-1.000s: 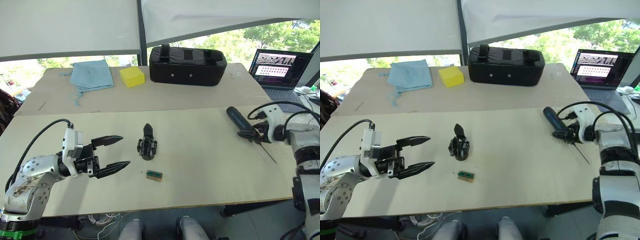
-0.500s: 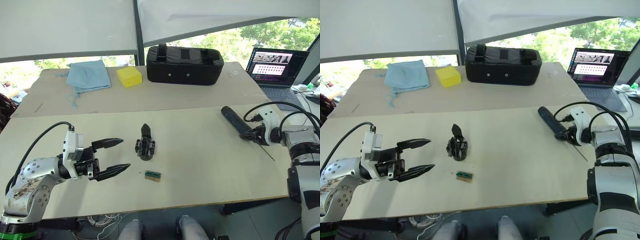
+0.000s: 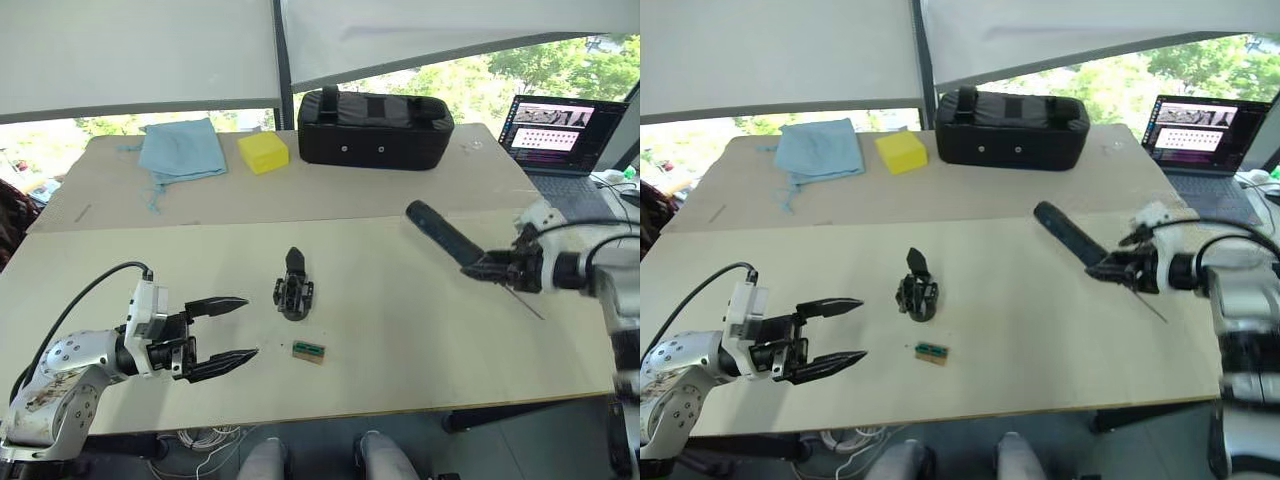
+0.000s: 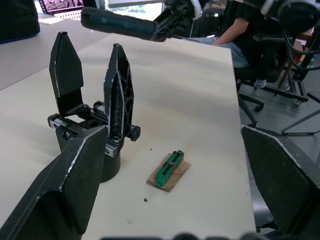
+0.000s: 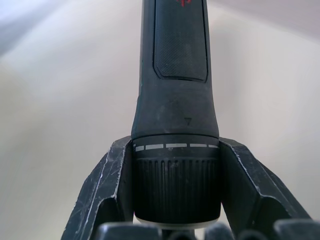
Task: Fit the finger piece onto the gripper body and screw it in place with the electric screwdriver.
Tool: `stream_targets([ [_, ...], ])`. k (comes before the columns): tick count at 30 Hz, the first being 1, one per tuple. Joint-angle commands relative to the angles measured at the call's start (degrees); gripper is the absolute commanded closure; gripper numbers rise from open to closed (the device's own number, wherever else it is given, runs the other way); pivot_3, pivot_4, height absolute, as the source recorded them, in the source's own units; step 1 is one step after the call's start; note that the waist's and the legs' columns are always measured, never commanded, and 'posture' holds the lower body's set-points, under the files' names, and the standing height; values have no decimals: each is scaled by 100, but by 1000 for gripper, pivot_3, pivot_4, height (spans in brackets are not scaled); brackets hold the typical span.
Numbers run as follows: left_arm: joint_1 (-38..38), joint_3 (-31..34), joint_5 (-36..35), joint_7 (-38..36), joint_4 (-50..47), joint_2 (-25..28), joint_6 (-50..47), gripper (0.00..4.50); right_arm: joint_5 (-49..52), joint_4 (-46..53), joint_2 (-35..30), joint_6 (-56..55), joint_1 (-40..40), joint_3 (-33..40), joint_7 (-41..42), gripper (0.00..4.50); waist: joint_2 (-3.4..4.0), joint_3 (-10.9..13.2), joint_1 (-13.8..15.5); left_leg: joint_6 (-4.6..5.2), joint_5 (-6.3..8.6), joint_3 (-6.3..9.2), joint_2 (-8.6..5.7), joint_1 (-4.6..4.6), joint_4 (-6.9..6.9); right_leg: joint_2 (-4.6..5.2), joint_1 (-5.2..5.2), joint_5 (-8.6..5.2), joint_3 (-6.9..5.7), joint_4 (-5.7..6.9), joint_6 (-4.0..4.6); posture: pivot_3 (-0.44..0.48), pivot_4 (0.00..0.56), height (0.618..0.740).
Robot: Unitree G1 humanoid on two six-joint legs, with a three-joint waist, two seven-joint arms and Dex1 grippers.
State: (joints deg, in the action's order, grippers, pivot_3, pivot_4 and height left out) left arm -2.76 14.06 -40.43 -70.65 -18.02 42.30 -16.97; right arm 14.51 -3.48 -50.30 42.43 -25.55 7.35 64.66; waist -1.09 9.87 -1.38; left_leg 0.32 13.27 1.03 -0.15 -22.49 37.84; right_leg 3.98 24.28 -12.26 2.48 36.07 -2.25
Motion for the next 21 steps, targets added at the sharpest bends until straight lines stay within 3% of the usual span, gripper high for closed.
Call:
stream_targets([
  [1,-41,72,37,35,-115,-60,198,0,305,1550,-13,232,702,249,-296,2574,0,0,39,0,0,-3,0,0,3,-1,0,-1,0,-1,-1,0,150,740],
  [7,-46,67,96,28,-10,-82,322,0,292,1899,381,198,1260,7,-893,2574,-7,2,52,-1,-1,-17,0,2,6,0,-2,-19,7,-4,-37,0,150,740],
  [15,-48,137,144,16,106,-90,460,0,261,1540,289,-154,1334,-490,-760,2574,-9,3,53,-1,-1,-17,0,1,6,-2,-2,-12,6,-5,-23,0,150,740],
  [17,-65,147,151,36,113,-90,483,0,318,1511,255,-107,1285,-503,-731,1568,-11,3,53,-1,-1,-17,1,3,6,-2,-3,-12,6,-5,-23,0,150,740],
  [19,-66,141,158,55,114,-95,499,0,357,1479,192,-53,1203,-517,-678,1073,-13,2,53,-1,-1,-17,1,3,6,-3,-4,-13,6,-6,-25,0,150,740],
  [21,-67,129,173,67,115,-107,515,0,397,1461,62,76,1120,-560,-564,291,-13,2,53,-1,-1,-17,1,5,6,-3,-5,-14,6,-6,-26,0,150,740],
])
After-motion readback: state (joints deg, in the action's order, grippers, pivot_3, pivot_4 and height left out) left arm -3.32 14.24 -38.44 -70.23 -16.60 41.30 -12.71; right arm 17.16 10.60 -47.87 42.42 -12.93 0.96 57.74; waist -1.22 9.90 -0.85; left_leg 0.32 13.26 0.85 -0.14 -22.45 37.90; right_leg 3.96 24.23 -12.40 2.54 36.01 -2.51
